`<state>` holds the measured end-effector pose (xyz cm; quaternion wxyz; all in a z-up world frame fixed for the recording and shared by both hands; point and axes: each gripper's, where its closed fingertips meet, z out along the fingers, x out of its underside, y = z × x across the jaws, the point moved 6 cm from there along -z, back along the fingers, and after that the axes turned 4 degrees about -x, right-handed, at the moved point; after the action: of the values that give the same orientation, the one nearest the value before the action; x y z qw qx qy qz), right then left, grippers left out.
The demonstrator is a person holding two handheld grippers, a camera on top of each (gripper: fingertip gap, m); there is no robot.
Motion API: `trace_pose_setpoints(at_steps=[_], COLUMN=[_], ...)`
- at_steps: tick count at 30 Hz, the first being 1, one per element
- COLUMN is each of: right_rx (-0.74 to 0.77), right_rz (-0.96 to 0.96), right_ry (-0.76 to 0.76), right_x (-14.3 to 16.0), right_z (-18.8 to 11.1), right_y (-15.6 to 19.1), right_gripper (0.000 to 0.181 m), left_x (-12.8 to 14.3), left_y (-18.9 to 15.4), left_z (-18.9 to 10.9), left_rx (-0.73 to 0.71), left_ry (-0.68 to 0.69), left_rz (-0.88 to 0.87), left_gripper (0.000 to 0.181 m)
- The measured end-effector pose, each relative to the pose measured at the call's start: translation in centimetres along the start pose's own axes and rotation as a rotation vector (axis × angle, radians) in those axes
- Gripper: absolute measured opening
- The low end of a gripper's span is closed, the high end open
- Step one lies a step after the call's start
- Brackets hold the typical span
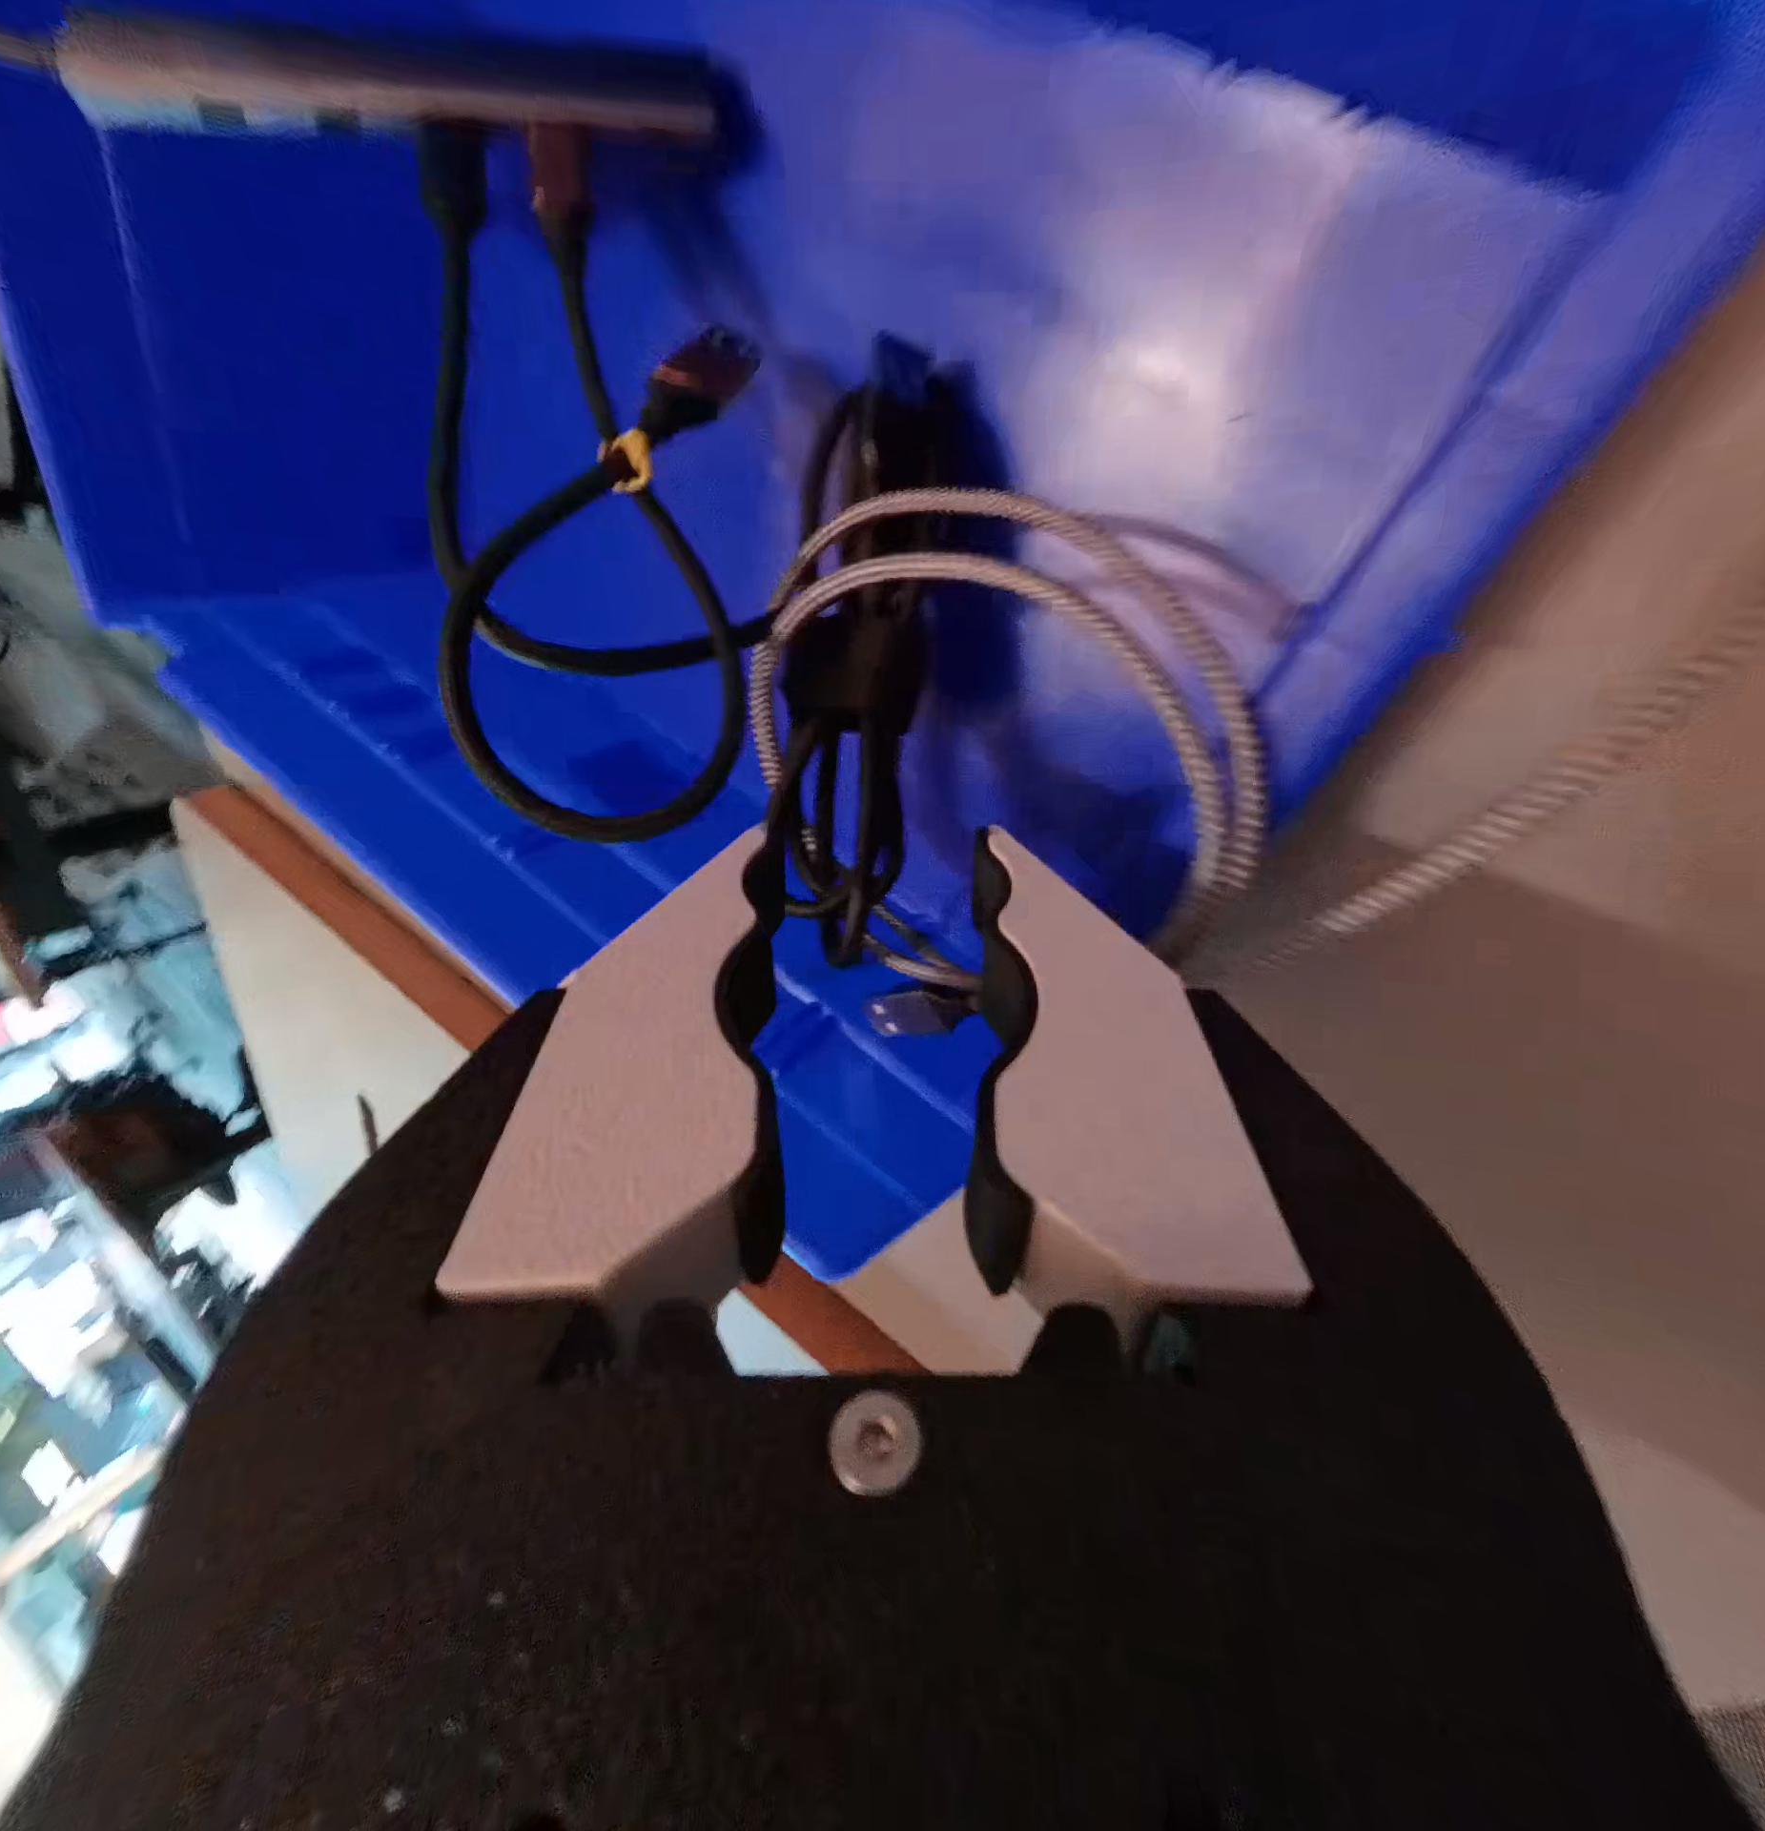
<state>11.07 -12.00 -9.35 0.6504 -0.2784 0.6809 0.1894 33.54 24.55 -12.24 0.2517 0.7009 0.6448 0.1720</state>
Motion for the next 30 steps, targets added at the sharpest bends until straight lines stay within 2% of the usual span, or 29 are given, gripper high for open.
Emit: trace_pose_setpoints(at_steps=[3, 6, 9, 12, 16, 19, 21, 24, 27, 30], right_rx=[0.048, 0.071, 0.032, 0.048, 0.047, 0.028, 0.024, 0.029, 0.029, 0.029], right_rz=[-0.066, -0.066, 0.016, 0.025, 0.014, 0.032, 0.043, 0.050, 0.044, 0.034], right_ry=[0.035, 0.017, -0.025, -0.043, -0.025, -0.037, -0.034, -0.033, -0.014, 0.002], right_x=[0.3, 0.2, 0.0, -0.1, 0.2, 0.1, 0.2, 0.3, 0.5, 0.7], right_z=[-0.4, -1.0, -1.4, -1.6, -1.6, -1.6, -1.7, -1.7, -1.6, -1.5], right_y=[-0.2, -0.4, -0.2, -0.4, -0.4, -0.2, -0.2, -0.4, -0.3, -0.3], right_gripper=[0.095, 0.090, 0.090, 0.088, 0.089, 0.088, 0.088, 0.087, 0.087, 0.088], left_x=[0.7, 0.8, 1.0, 0.4, -0.6, -0.8, -0.1, 0.9, 0.5, -0.6], left_y=[0.6, 0.4, 1.5, 3.9, 5.6, 6.7, 8.1, 9.0, 9.1, 8.9], left_z=[2.3, 2.4, -0.1, -3.2, -6.8, -8.4, -8.5, -8.2, -7.8, -7.0], left_rx=[-0.040, 0.036, 0.159, 0.205, 0.398, 0.538, 0.502, 0.437, 0.400, 0.364], left_ry=[0.145, 0.223, 0.267, 0.293, 0.295, 0.292, 0.384, 0.594, 0.774, 0.898], left_rz=[0.011, 0.067, 0.215, 0.324, 0.265, 0.191, 0.232, 0.462, 0.650, 0.807], left_gripper=[0.031, 0.025, 0.024, 0.023, 0.022, 0.021, 0.020, 0.021, 0.020, 0.020])
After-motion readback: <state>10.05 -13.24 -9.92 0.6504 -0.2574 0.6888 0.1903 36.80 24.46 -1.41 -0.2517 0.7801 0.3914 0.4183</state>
